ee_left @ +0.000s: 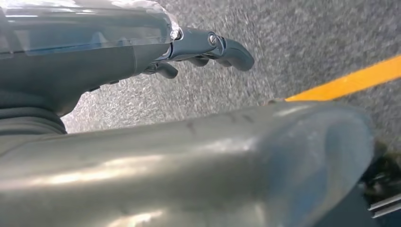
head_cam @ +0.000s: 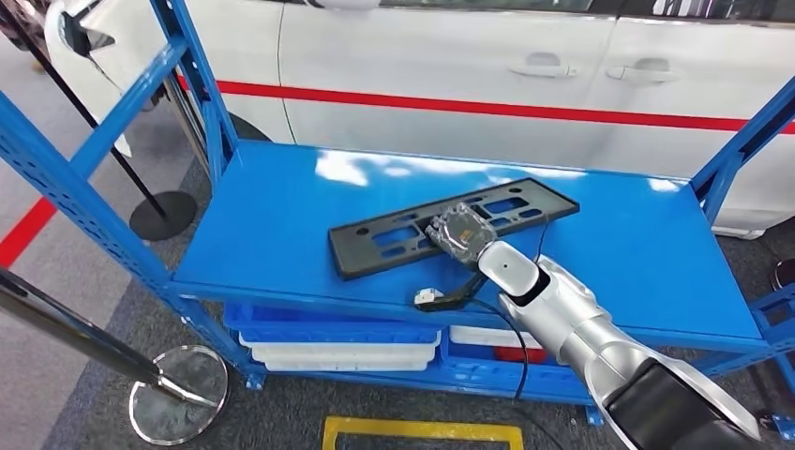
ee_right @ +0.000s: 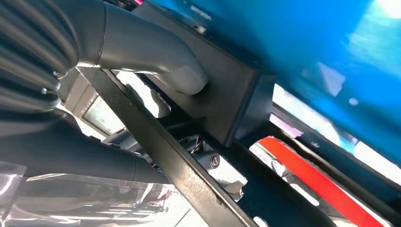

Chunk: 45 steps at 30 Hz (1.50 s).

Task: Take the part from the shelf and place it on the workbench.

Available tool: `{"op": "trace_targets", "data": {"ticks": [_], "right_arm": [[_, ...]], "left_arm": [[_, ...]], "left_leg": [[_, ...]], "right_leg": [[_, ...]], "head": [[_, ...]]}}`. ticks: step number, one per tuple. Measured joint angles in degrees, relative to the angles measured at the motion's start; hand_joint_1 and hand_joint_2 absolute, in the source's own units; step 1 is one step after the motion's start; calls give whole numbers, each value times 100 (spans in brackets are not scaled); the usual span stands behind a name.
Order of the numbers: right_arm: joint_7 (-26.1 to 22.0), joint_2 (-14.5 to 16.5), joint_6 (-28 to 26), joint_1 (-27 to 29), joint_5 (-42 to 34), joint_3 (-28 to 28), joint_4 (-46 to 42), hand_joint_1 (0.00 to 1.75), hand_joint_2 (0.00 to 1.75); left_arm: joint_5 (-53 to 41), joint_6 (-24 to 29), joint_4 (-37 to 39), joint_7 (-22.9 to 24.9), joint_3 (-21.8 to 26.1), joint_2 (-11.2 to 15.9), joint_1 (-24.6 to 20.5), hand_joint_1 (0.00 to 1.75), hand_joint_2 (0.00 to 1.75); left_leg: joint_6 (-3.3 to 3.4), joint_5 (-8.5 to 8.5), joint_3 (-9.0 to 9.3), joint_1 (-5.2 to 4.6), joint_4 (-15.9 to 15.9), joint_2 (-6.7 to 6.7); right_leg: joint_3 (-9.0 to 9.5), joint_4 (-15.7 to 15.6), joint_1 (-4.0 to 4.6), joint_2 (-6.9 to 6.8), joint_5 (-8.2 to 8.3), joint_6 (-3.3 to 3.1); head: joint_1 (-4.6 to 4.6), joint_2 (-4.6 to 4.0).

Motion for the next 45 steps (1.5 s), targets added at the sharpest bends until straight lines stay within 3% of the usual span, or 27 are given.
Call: {"op": "trace_targets", "data": {"ticks": [3,5,7,8,9,10,12,14,17,19,20,22,24,25,26,27,29,30,32,34,36,38,40,41,43,45], "right_arm": [[-639,5,-46,37,-733,-97,-88,174,175],[-1165,-25,18,112,-1438,-242,-319,175,175],[-1499,-101,200,194,-2083,-335,-666,174,175],[-1611,-144,302,235,-2356,-353,-859,174,175],[-1694,-185,385,275,-2586,-360,-1046,174,175],[-1761,-215,442,307,-2790,-367,-1225,174,175],[-1927,-251,496,350,-3247,-404,-1567,175,175],[-2126,-308,593,377,-3917,-460,-2023,175,175],[-2310,-370,1061,447,-5213,-591,-2936,175,175],[-2368,-357,1549,501,-6164,-751,-3510,175,175],[-2385,-333,1808,522,-6634,-852,-3766,175,175],[-2405,-254,2246,578,-7395,-1063,-4182,175,175],[-2411,-187,2586,690,-7945,-1254,-4481,175,175],[-2407,-169,2760,759,-8220,-1341,-4623,175,175],[-2388,-163,2931,828,-8497,-1422,-4757,175,175],[-2357,-163,3104,888,-8768,-1502,-4889,175,175],[-2289,-163,3372,973,-9192,-1641,-5100,175,175],[-2262,-163,3467,1006,-9320,-1688,-5175,175,175],[-2236,-167,3553,1073,-9424,-1727,-5264,175,175],[-2230,-191,3594,1146,-9456,-1751,-5331,175,175],[-2229,-233,3641,1189,-9508,-1771,-5397,175,175],[-2179,-268,3745,1241,-9631,-1773,-5422,175,175],[-2079,-282,3878,1347,-9816,-1762,-5419,175,175],[-2026,-283,3939,1406,-9937,-1748,-5412,175,175],[-1927,-285,4037,1524,-10185,-1700,-5384,175,175],[-1843,-291,4104,1659,-10358,-1625,-5346,175,175]], "left_arm": [[13,-63,5,-90,0,1,14,0,0],[13,-80,6,-131,0,4,21,0,0],[15,-82,6,-145,0,9,32,0,87],[18,-80,6,-147,1,14,40,0,131],[20,-76,6,-149,1,21,49,0,175],[24,-72,6,-155,2,31,55,0,175],[31,-59,6,-179,2,47,59,0,175],[37,-37,6,-218,2,52,60,0,175],[40,28,6,-241,2,59,82,0,175],[39,54,6,-232,2,66,90,0,175],[38,57,6,-230,2,67,87,0,175],[38,61,6,-229,2,69,85,0,175],[35,59,6,-228,2,78,91,0,175],[33,57,6,-227,2,83,93,0,175],[32,56,6,-226,3,87,92,0,175],[31,55,6,-221,3,88,87,0,175],[32,60,7,-205,4,88,74,0,175],[33,65,8,-197,4,88,65,0,175],[37,72,8,-192,4,90,46,0,175],[39,76,8,-191,4,95,21,0,175],[45,86,8,-192,6,102,-7,0,175],[68,104,8,-196,9,108,-43,0,175],[89,158,8,-210,14,112,-65,0,175],[89,223,8,-222,16,112,-60,0,175],[83,402,8,-253,17,115,-21,0,175],[98,531,8,-266,20,119,25,0,175]], "left_leg": [[-91,-19,-15,-7,12,9],[-171,-232,-145,-17,324,23],[-246,-587,-472,8,1026,39],[-276,-702,-633,22,1346,44],[-302,-712,-717,39,1501,49],[-325,-612,-693,58,1436,54],[-352,-238,-374,99,765,51],[-300,-35,-92,112,187,17],[-145,-24,-59,90,71,3],[-77,-5,-42,97,37,12],[-50,3,-34,107,21,18],[-23,1,-28,108,14,26],[-14,-6,-22,107,16,30],[-10,-11,-15,106,16,29],[-10,-16,-4,104,16,28],[-14,-22,12,100,16,28],[-42,-37,32,83,15,37],[-66,-42,34,79,13,51],[-122,-47,41,81,6,88],[-186,-114,36,83,76,108],[-245,-370,-101,85,448,110],[-287,-704,-349,90,1091,110],[-316,-753,-421,98,1382,112],[-325,-624,-323,107,1231,113],[-326,-321,4,130,605,96],[-273,-253,199,133,165,60]], "right_leg": [[57,-153,-16,-15,41,-2],[129,-274,-59,-48,89,-9],[143,-289,-62,-70,91,-30],[142,-283,-64,-73,87,-30],[142,-273,-68,-75,79,-26],[142,-256,-75,-72,68,-15],[135,-188,-93,-60,21,30],[95,-82,-86,-37,-40,97],[57,-31,-75,-19,-66,175],[11,83,-97,8,-169,221],[-75,287,-109,34,-301,244],[-400,1006,-123,82,-661,281],[-687,1579,-124,95,-812,296],[-702,1580,-124,95,-731,290],[-610,1358,-122,94,-554,272],[-427,957,-115,82,-323,238],[-80,219,-70,38,-48,162],[10,15,-45,23,-6,135],[36,-70,-17,42,-20,110],[72,-126,-48,54,10,72],[104,-181,-78,45,37,22],[105,-182,-69,41,35,-6],[102,-167,-68,41,30,-7],[99,-150,-73,49,23,2],[83,-95,-79,76,-7,43],[26,-20,-67,105,-29,100]], "head": [[-1,0],[-2,0],[-2,0],[-2,0],[-1,0],[-2,0],[-2,0],[-2,0],[-1,0],[0,0],[-1,0],[0,0],[0,0],[0,0],[0,0],[1,0],[1,0],[1,0],[0,0],[0,0],[-1,0],[-2,0],[-2,0],[-2,0],[-1,0],[0,0]]}}
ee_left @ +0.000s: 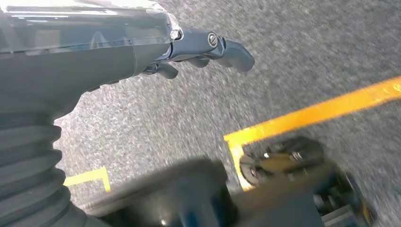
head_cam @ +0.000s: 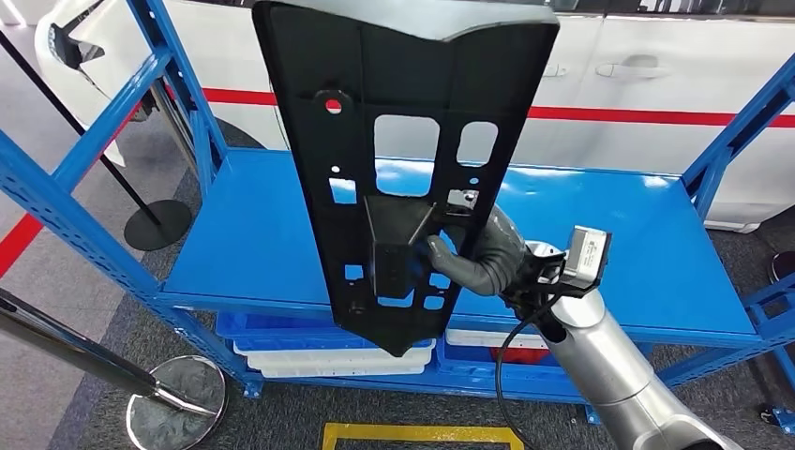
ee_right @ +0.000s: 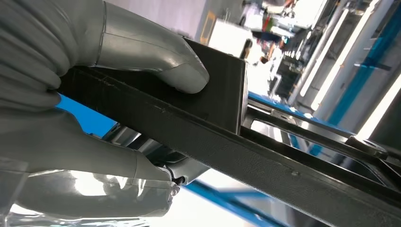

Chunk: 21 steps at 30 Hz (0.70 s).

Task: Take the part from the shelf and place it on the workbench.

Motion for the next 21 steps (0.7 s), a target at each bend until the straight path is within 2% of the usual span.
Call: {"op": "trace_targets", "data": {"ticks": [3,5,6,8,9,10,11,13,14,15,16,17,19,20,21], "right_arm": [[57,-5,36,209,-67,103,45,175,175],[68,-5,35,277,-72,133,60,175,175],[71,-4,33,292,-75,139,62,175,175],[73,3,29,331,-83,147,72,175,175],[75,6,28,361,-85,152,80,175,175],[81,8,25,387,-86,157,88,175,175],[93,8,17,406,-89,161,96,175,175],[134,8,-16,421,-100,163,103,175,175],[170,9,-31,427,-104,163,103,175,175],[213,11,-39,435,-106,164,103,175,175],[271,13,-36,446,-102,167,104,175,175],[336,13,-26,455,-94,170,107,175,175],[469,-9,-2,461,-71,177,120,175,175],[518,-30,5,455,-66,179,129,175,175],[559,-55,9,449,-69,182,140,175,175]], "left_arm": [[45,45,0,16,6,6,22,0,175],[52,44,0,21,7,4,15,0,175],[53,44,0,23,7,3,12,0,175],[54,44,0,25,7,5,12,0,175],[54,44,0,25,7,7,13,0,175],[63,33,0,28,7,8,14,0,175],[75,10,0,49,9,10,12,0,175],[78,-71,0,160,14,10,-2,0,175],[64,-113,0,241,17,10,-14,0,175],[54,-146,0,320,17,10,-25,0,175],[61,-162,0,388,22,10,-33,0,175],[81,-165,0,451,30,9,-39,0,175],[145,-148,0,561,73,8,-45,0,175],[166,-137,0,606,100,8,-48,0,175],[182,-130,0,644,125,9,-55,0,175]], "left_leg": [[118,-20,5,-20,-84,-17],[183,6,23,-7,-121,3],[209,15,30,0,-138,19],[231,16,25,-4,-141,43],[234,15,24,-6,-141,48],[235,13,28,-8,-140,49],[234,9,37,-8,-140,48],[223,-6,70,-8,-143,46],[210,-14,80,-16,-144,46],[187,-19,82,-22,-149,47],[161,-18,79,-27,-155,49],[129,-8,76,-32,-164,52],[62,-20,79,-37,-162,55],[31,-95,57,-42,-91,55],[7,-243,-11,-45,95,55]], "right_leg": [[-67,35,1,18,12,74],[-148,212,-15,24,-114,120],[-265,463,-25,27,-258,145],[-624,1212,-43,26,-583,185],[-780,1523,-52,26,-668,194],[-849,1646,-57,26,-646,194],[-811,1545,-59,25,-520,185],[-459,790,-51,15,-109,138],[-274,414,-30,4,24,107],[-146,147,-10,-6,92,80],[-94,30,9,-10,88,59],[-88,12,25,-6,78,42],[-85,-38,4,-5,112,-6],[-78,-70,-12,-15,137,-36],[-74,-102,-26,-29,161,-65]], "head": [[-1,0],[0,0],[1,0],[-1,0],[-1,0],[-1,0],[0,0],[1,0],[1,0],[0,0],[0,0],[0,0],[0,0],[-1,0],[-1,0]]}}
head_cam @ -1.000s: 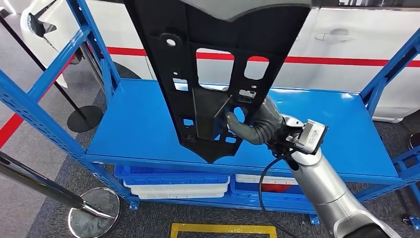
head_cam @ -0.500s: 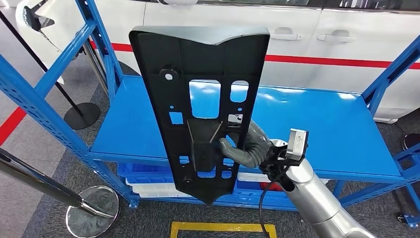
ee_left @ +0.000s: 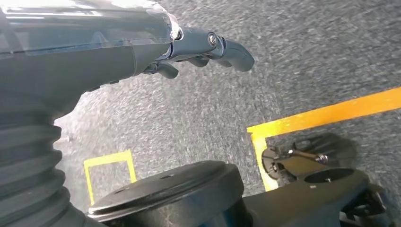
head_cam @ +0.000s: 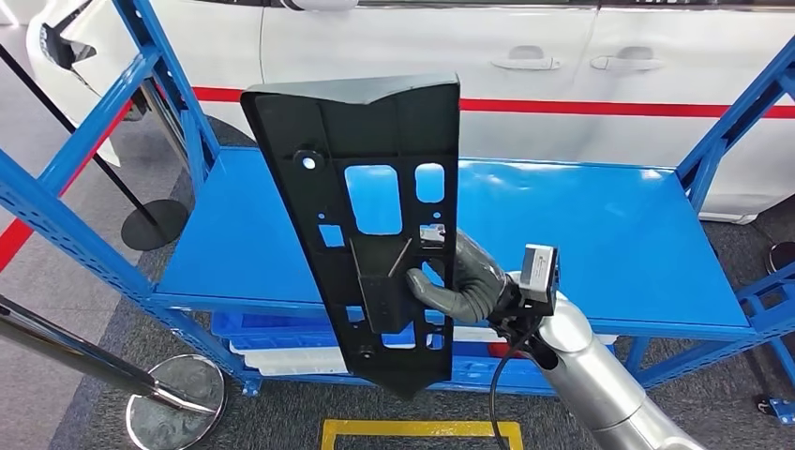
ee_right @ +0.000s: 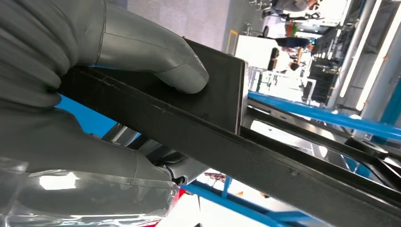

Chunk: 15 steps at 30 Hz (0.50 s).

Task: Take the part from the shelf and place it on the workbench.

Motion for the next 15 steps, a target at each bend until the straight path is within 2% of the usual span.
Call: {"op": "trace_targets", "data": {"ticks": [3,4,5,6,7,9,10,13,14,15], "right_arm": [[63,-55,-8,-1,-31,4,50,175,175],[71,-63,-11,2,-37,4,70,175,175],[71,-66,-14,3,-41,3,88,175,175],[72,-67,-16,3,-44,0,103,175,175],[71,-68,-17,2,-45,-4,114,175,175],[71,-71,-19,-5,-47,-14,122,175,175],[71,-74,-19,-9,-47,-18,122,175,175],[73,-75,-12,-10,-42,-27,123,175,175],[73,-75,-8,-10,-38,-38,125,175,175],[73,-73,-4,-12,-35,-50,126,175,175]], "left_arm": [[9,-9,0,75,32,1,-53,0,175],[8,-20,0,90,38,1,-67,0,175],[5,-32,0,100,45,1,-70,0,175],[1,-42,0,108,51,1,-63,0,175],[-3,-49,0,112,54,1,-48,0,175],[-8,-55,0,109,57,1,-13,0,175],[-8,-59,0,101,58,1,0,0,175],[-9,-71,1,78,62,-4,10,0,175],[-10,-71,1,74,63,-7,7,0,175],[-10,-71,2,70,64,-10,2,0,175]], "left_leg": [[-39,-569,-362,2,1016,3],[-44,-629,-408,2,1218,4],[-43,-581,-356,3,1212,4],[-35,-440,-206,3,989,3],[-21,-264,7,4,610,0],[24,-50,320,-3,-59,-27],[56,-16,363,-12,-217,-41],[175,78,293,-35,-268,-45],[216,135,271,-29,-289,-36],[253,198,232,-17,-312,-22]], "right_leg": [[-35,-7,12,-37,34,-43],[-54,5,18,-45,42,-46],[-74,21,22,-47,51,-45],[-94,44,22,-42,59,-41],[-116,71,22,-35,66,-33],[-182,133,33,-12,100,13],[-218,150,33,-6,128,48],[-281,138,13,1,217,167],[-311,177,6,7,157,197],[-372,320,-4,15,0,223]], "head": [[-1,0],[-1,0],[-1,0],[-1,0],[-1,0],[-1,0],[-1,0],[0,0],[1,0],[2,0]]}}
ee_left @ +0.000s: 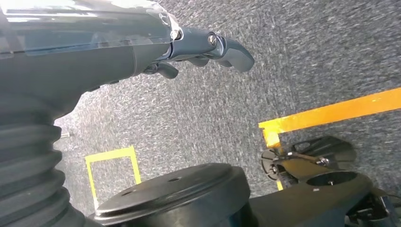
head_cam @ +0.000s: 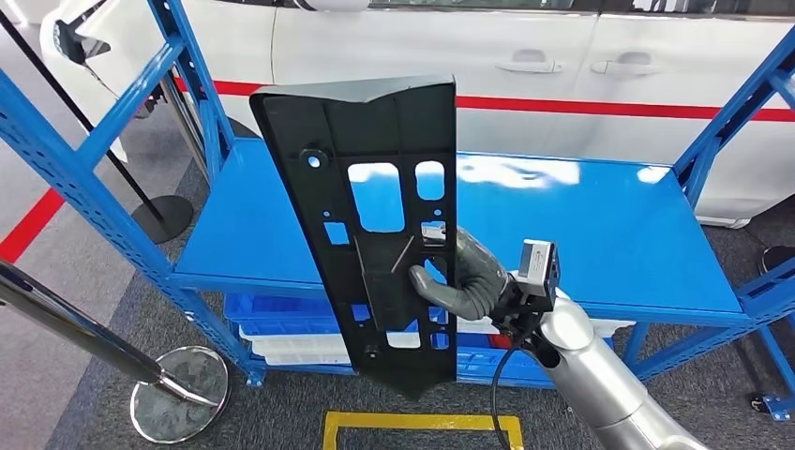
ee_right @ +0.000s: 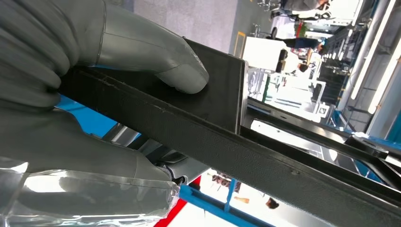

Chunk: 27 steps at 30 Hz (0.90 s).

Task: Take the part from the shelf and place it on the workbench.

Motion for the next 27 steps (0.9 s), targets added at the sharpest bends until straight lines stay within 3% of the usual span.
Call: {"op": "trace_targets", "data": {"ticks": [3,4,5,6,7,9,10,11,14,15,16,18,19,20,21,22,23,25,27], "right_arm": [[2,8,4,10,8,-25,9,175,175],[3,8,5,19,14,-31,14,175,175],[4,8,5,27,21,-37,18,175,175],[4,8,5,30,28,-44,21,175,175],[4,8,6,28,33,-51,23,175,175],[4,8,7,15,41,-67,21,175,175],[4,8,7,10,48,-76,17,175,175],[4,8,7,4,55,-84,13,175,175],[5,5,10,17,77,-98,-15,175,175],[5,2,13,28,81,-99,-31,175,175],[5,-3,17,41,83,-99,-50,175,175],[7,-8,28,73,86,-99,-85,175,175],[10,-9,38,93,90,-98,-97,175,175],[14,-9,48,110,95,-97,-103,175,175],[21,-9,60,122,103,-96,-109,175,175],[30,-9,70,129,113,-97,-117,175,175],[38,-9,80,132,123,-99,-131,175,175],[50,-10,99,133,141,-115,-165,175,175],[54,-11,109,137,151,-138,-190,175,175]], "left_arm": [[-8,-12,1,-12,3,-3,-20,0,175],[-11,-19,1,-16,3,-3,-28,0,175],[-13,-27,1,-20,3,-3,-36,0,175],[-14,-33,1,-22,3,-3,-46,0,175],[-15,-38,1,-24,3,-3,-54,0,175],[-18,-49,1,-25,3,-8,-69,0,175],[-24,-54,1,-26,4,-10,-74,0,175],[-33,-59,1,-26,4,-13,-77,0,175],[-57,-79,1,-25,4,-15,-77,0,175],[-57,-83,0,-23,5,-15,-80,0,175],[-55,-85,-1,-23,5,-13,-86,0,175],[-48,-85,-2,-23,5,-10,-109,0,175],[-43,-85,-2,-24,5,-9,-117,0,175],[-39,-84,-2,-24,5,-9,-120,0,175],[-40,-84,-1,-22,5,-10,-115,0,175],[-45,-83,-1,-20,5,-10,-104,0,175],[-55,-83,-1,-17,5,-10,-85,0,175],[-80,-83,-1,-13,5,-8,-38,0,175],[-99,-84,0,-10,7,-7,1,0,175]], "left_leg": [[45,164,-196,7,-10,20],[42,214,-267,5,-6,21],[36,263,-335,4,-1,22],[29,310,-395,3,3,21],[18,353,-443,2,7,20],[-20,433,-513,-5,10,17],[-49,475,-531,-9,1,17],[-83,518,-542,-10,-12,18],[-188,581,-572,-18,-43,17],[-217,454,-614,-20,38,16],[-244,221,-680,-20,233,15],[-293,-368,-833,-12,928,16],[-315,-541,-872,-11,1292,17],[-329,-578,-853,-11,1533,18],[-335,-486,-752,-11,1584,19],[-331,-328,-562,-10,1425,19],[-317,-202,-294,-9,1081,11],[-262,-188,232,-24,280,-16],[-190,-277,408,-47,-106,-34]], "right_leg": [[-294,1000,-36,11,-751,63],[-337,1294,-42,11,-880,75],[-291,1416,-43,11,-890,79],[-134,1317,-42,11,-792,74],[129,999,-39,10,-640,57],[722,127,-15,-2,-492,-2],[911,-179,6,-5,-485,-34],[998,-348,28,-7,-512,-62],[953,-451,20,-20,-381,-161],[908,-479,3,-34,-312,-206],[849,-502,-13,-49,-241,-243],[697,-497,-2,-61,-121,-287],[611,-485,5,-63,-61,-289],[523,-468,11,-63,-5,-287],[431,-442,16,-62,46,-278],[342,-408,17,-58,90,-266],[263,-369,17,-53,127,-249],[136,-295,27,-41,200,-198],[74,-280,26,-40,295,-138]], "head": [[0,0],[0,0],[0,0],[0,0],[0,0],[0,0],[0,0],[0,0],[0,0],[-1,0],[-1,0],[-1,0],[-1,0],[-1,0],[-1,0],[-2,0],[-2,0],[-2,0],[-1,0]]}}
